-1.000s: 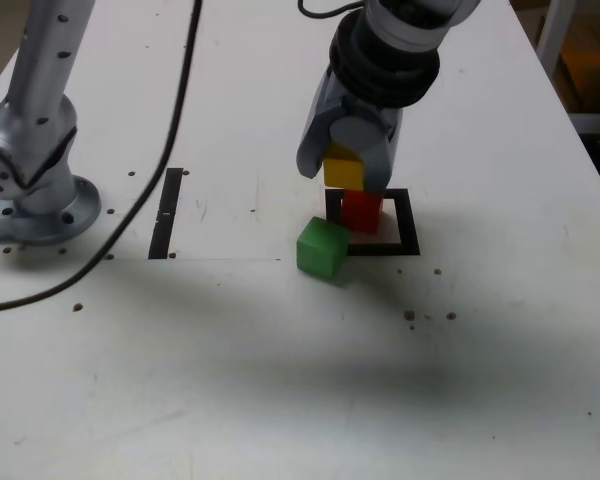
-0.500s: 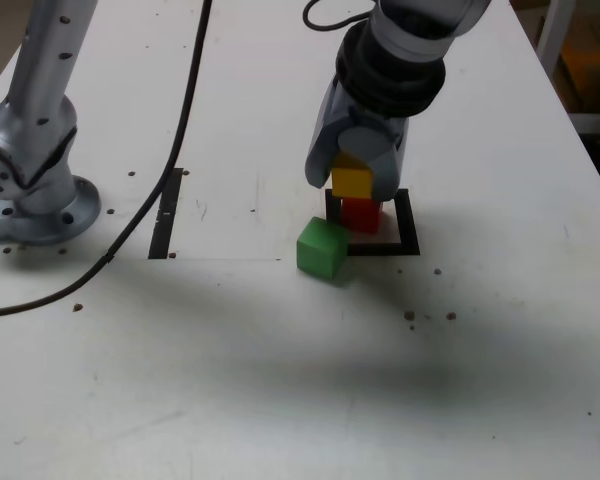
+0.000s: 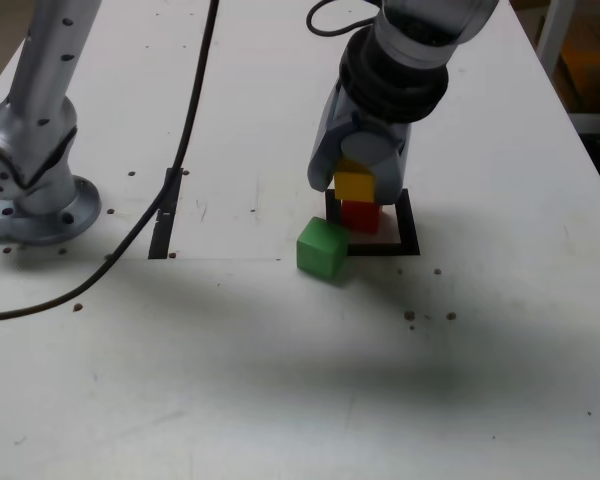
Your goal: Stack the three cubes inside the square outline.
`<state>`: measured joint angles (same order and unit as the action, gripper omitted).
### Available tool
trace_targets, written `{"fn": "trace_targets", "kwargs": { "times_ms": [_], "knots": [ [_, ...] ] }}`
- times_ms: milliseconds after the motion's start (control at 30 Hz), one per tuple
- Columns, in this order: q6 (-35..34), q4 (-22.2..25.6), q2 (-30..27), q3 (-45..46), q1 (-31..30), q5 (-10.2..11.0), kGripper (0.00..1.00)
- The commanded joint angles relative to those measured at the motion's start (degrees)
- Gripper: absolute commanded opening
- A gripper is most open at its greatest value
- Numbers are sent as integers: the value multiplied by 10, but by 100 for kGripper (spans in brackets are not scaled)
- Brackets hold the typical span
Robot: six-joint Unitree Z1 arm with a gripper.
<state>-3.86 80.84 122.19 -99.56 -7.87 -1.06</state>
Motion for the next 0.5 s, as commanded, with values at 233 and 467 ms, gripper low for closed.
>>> {"fn": "trace_targets", "kwargs": {
  "times_ms": [233, 467],
  "knots": [
    [0, 1, 6, -2, -2, -1, 71],
    [1, 3, 2, -1, -2, 0, 93]
  ]
}}
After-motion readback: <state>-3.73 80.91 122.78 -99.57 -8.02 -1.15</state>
